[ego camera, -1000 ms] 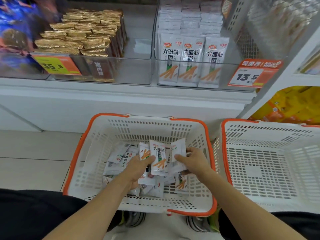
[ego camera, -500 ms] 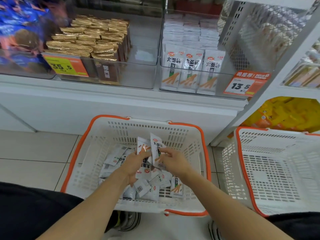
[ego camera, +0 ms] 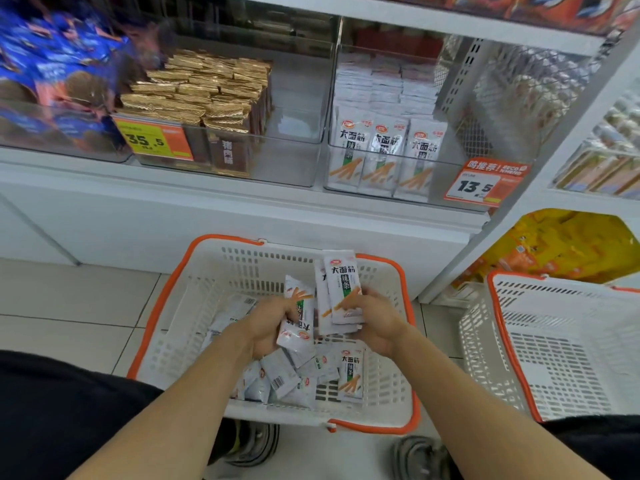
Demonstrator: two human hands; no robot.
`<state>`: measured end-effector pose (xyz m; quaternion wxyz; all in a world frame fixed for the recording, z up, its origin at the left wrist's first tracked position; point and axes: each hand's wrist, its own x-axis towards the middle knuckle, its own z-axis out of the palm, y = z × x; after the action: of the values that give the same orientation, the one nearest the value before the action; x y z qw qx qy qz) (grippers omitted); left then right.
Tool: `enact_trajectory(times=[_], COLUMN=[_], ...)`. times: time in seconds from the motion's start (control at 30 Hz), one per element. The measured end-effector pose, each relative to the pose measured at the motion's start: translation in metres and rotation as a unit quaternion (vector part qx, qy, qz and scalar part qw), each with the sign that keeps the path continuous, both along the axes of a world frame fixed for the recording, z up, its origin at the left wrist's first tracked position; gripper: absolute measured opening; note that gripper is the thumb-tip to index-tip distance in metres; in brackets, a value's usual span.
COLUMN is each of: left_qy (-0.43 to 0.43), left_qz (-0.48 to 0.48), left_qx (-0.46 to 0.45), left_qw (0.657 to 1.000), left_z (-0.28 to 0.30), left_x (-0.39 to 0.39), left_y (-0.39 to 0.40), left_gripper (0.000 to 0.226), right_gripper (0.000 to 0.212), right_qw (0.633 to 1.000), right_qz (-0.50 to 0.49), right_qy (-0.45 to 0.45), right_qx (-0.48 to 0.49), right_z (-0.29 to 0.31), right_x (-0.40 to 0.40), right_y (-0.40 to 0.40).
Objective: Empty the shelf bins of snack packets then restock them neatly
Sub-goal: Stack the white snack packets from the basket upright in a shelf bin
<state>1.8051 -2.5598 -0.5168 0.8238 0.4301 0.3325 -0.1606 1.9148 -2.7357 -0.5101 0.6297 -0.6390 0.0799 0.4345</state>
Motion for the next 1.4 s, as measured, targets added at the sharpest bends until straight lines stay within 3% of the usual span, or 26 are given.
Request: enact_trajectory(times=[0.07,0.13,0.2,0.3,0.43,0.53,0.63,0.73,0.8,0.9,0.97,1.03,1.17,1.27,1.33,1.4], left_qy=[-0.001,-0.012,-0.018,-0.035,-0.083,-0.097,-0.052,-0.005,0.014,0.007,-0.017,-0.003,0.042,0.075,0.112,0.167], left_qz=[-0.107,-0.234,-0.285,-0.287,-0.214,-0.132,-0.032,0.094,0.154,0.218,0.213,0.212,0.137,0.034,-0.038,-0.105], left_qx=[0.109,0.210,0.194,0.070,-0.046,-0.109,-0.044,0.058,0.074,-0.001,-0.004,0.062,0.217,0.339,0.368,0.372], left_qw=[0.988,0.949,0.939,0.955,0.972,0.980,0.997,0.994,0.985,0.976,0.977,0.975,0.965,0.937,0.922,0.907], left_z=[0.004,0.007,0.010,0.019,0.023,0.020,0.015,0.008,-0.002,-0.017,-0.029,-0.045,-0.067,-0.080,-0.095,-0.112], left_x=[0.000,-0.005,-0.012,-0.017,-0.027,-0.042,-0.043,-0.033,-0.029,-0.027,-0.023,-0.016,-0.007,-0.005,-0.006,-0.007], left_y=[0.011,0.023,0.029,0.026,0.028,0.041,0.045,0.036,0.031,0.018,0.009,0.006,0.015,0.023,0.032,0.039], left_gripper=[0.042,0.049,0.050,0.042,0.041,0.058,0.053,0.020,0.031,0.053,0.043,0.031,0.023,0.007,0.015,0.038], right_gripper=[0.036,0.035,0.033,0.033,0.040,0.048,0.071,0.043,0.030,0.039,0.051,0.057,0.054,0.053,0.054,0.062], right_qw=[0.999,0.995,0.989,0.973,0.949,0.950,0.942,0.952,0.967,0.981,0.979,0.970,0.959,0.942,0.887,0.826], right_qz=[0.035,0.081,0.117,0.195,0.269,0.287,0.313,0.288,0.246,0.181,0.185,0.229,0.274,0.272,0.334,0.400], right_qy=[-0.033,-0.063,-0.092,-0.121,-0.157,-0.115,-0.109,-0.097,-0.066,-0.064,-0.081,-0.074,-0.042,-0.075,-0.147,-0.219], right_qx=[0.010,0.012,0.010,-0.010,-0.052,-0.039,-0.054,-0.039,-0.006,-0.001,-0.028,-0.033,-0.054,-0.182,-0.283,-0.330], right_z=[0.005,0.010,0.012,0.013,0.016,0.013,0.007,0.000,-0.008,-0.026,-0.043,-0.052,-0.079,-0.114,-0.142,-0.165], right_x=[0.006,0.011,0.014,0.011,0.007,0.012,0.015,0.008,0.000,-0.013,-0.018,-0.022,-0.019,-0.006,0.001,0.001], right_y=[-0.002,-0.002,-0.002,-0.001,0.003,0.008,0.023,0.042,0.053,0.064,0.068,0.068,0.066,0.061,0.047,0.032])
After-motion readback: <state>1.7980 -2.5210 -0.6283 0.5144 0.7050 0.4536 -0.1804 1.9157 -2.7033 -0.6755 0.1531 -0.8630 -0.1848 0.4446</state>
